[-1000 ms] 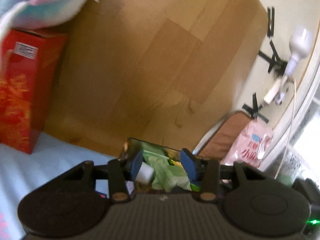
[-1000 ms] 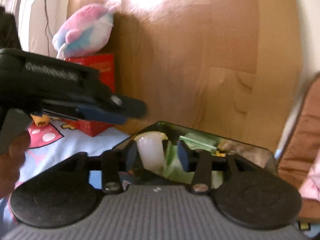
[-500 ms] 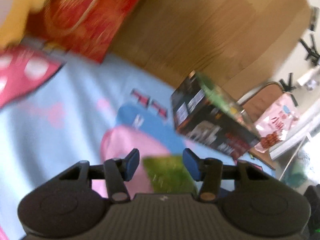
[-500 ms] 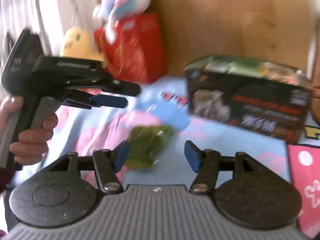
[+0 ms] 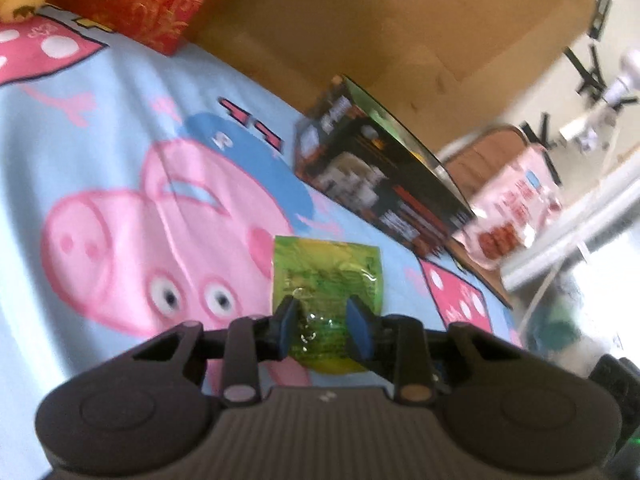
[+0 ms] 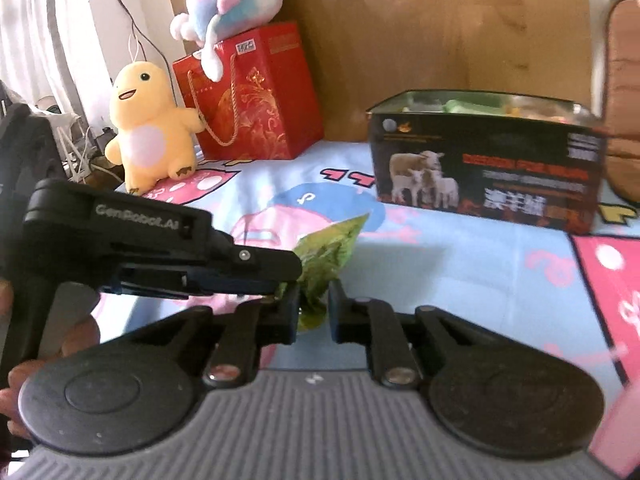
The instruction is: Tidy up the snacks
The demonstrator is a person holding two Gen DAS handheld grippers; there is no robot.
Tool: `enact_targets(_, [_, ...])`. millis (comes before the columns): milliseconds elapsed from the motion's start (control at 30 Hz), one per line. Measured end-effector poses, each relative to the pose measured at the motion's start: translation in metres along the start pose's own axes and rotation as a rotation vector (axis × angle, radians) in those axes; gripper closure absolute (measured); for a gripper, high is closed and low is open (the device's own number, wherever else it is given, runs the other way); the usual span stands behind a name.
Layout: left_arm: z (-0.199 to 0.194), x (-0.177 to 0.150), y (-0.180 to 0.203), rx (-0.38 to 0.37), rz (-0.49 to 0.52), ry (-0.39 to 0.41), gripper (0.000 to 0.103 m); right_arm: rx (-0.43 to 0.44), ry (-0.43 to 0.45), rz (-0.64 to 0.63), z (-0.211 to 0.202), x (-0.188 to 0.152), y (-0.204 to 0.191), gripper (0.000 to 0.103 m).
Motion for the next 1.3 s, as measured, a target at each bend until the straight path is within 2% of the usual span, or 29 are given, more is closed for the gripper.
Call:
enact_targets(100, [-0.001, -0.012, 0.008, -0.037, -0.002, -0.018, 0.070, -0.033, 0.028, -0.015, -0.017, -0.015, -0.005, 0.086])
enact_targets(133, [-0.003, -0.015, 0.008, -0.064, -0.011, -0.026, 0.064, -0.040, 0.034, -0.021, -0.020, -0.018, -0.006, 0.086])
enact_targets(233, [-0.012, -0.021, 0.005, -0.122, -0.042, -0.041, 0.056, 0.003, 0.052, -0.015, -0.032, -0.023, -0.010, 0.088])
enact_targets(333, [-0.024, -0.026, -0.007, -0.095, -0.072, -0.031, 0.053, 0.019, 0.063, -0.057, -0.037, -0.024, -0.023, 0.088])
enact_targets(367, [-0.030, -0.028, -0.011, -0.080, -0.074, -0.017, 0.050, 0.023, 0.056, -0.072, -0.035, -0.024, -0.028, 0.088])
enact_targets(433, [-0.041, -0.033, -0.018, -0.091, -0.080, -0.005, 0.046, 0.040, 0.034, -0.098, -0.027, -0.026, -0.039, 0.088])
enact_targets(500, [-0.048, -0.038, -0.022, -0.113, -0.083, -0.013, 0.044, 0.038, 0.017, -0.160, -0.017, -0.027, -0.056, 0.087])
enact_targets(600, [-0.058, -0.044, -0.024, -0.076, -0.047, 0.000, 0.041, 0.044, 0.014, -0.275, -0.006, -0.031, -0.091, 0.085])
enact_targets(633, [-0.060, -0.046, -0.024, -0.085, -0.044, -0.008, 0.037, 0.043, 0.020, -0.308, -0.006, -0.034, -0.100, 0.084])
enact_targets(667, [-0.062, -0.047, -0.026, -0.072, -0.046, -0.003, 0.028, 0.044, 0.023, -0.335, -0.003, -0.034, -0.107, 0.084])
enact_targets(700, [-0.066, -0.048, -0.028, -0.050, -0.042, 0.008, 0.027, 0.056, 0.015, -0.352, 0.000, -0.035, -0.114, 0.085])
enact_targets(733, [-0.073, -0.048, -0.031, -0.023, -0.038, 0.028, 0.028, 0.073, 0.001, -0.359, 0.004, -0.034, -0.120, 0.085])
enact_targets(800, [-0.089, -0.047, -0.043, -0.009, -0.043, 0.058, 0.039, 0.114, -0.009, -0.348, 0.013, -0.031, -0.128, 0.085])
enact_targets(933, [-0.107, -0.037, -0.064, -0.030, -0.100, 0.094, 0.043, 0.190, -0.040, -0.298, 0.021, -0.030, -0.128, 0.085])
enact_targets(1000, [-0.108, -0.033, -0.067, -0.028, -0.094, 0.107, 0.043, 0.187, -0.044, -0.304, 0.013, -0.029, -0.121, 0.084])
enact_targets(1133, [-0.103, -0.034, -0.074, -0.040, -0.108, 0.095, 0.043, 0.131, -0.028, -0.267, 0.004, -0.027, -0.105, 0.070])
enact_targets(1300, [-0.100, -0.037, -0.085, -0.038, -0.139, 0.097, 0.044, 0.126, -0.050, -0.200, 0.010, -0.021, -0.089, 0.069])
Point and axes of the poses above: each gripper's, at about its wrist camera, not at the fingertips, and z roughly the way its jaws point, y to its right, x to its top, the point moved 5 cm from there along z, roughly the way its jaws point, and after that the axes turned 11 degrees about -y, right-handed, at the moved point
